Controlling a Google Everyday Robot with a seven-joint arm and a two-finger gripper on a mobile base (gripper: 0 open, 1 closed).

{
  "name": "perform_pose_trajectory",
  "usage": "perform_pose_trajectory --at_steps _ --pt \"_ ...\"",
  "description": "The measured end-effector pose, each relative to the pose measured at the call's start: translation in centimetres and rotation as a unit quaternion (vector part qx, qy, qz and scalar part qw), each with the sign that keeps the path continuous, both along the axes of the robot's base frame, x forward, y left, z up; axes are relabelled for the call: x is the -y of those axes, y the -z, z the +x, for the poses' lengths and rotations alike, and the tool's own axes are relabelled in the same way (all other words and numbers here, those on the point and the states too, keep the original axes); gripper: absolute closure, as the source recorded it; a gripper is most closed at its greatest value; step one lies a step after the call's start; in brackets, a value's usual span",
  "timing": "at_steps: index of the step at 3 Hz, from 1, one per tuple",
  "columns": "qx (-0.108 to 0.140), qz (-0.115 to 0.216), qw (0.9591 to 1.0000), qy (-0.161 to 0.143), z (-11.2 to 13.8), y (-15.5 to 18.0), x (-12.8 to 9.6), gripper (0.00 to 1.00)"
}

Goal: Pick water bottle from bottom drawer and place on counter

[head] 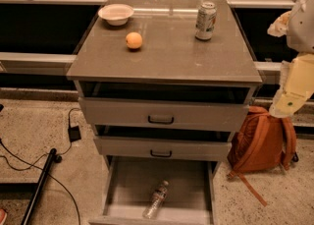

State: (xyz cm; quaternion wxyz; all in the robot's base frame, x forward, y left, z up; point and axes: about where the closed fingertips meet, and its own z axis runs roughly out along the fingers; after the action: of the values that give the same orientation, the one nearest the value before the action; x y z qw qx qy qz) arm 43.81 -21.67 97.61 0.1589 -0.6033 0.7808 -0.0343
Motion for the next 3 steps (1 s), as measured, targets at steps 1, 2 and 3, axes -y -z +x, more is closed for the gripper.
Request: perform_pose_trajectory --at_steps 1,2,3 --pt "-0.002 0.002 1.0 0.0 0.2 0.3 -0.1 0.0" --pt "-0.006 0.006 1.0 0.001 0.7 1.1 -0.3 0.0" --pt "-0.012 0.021 0.9997 -0.009 0.4 4.3 -1.1 0.0"
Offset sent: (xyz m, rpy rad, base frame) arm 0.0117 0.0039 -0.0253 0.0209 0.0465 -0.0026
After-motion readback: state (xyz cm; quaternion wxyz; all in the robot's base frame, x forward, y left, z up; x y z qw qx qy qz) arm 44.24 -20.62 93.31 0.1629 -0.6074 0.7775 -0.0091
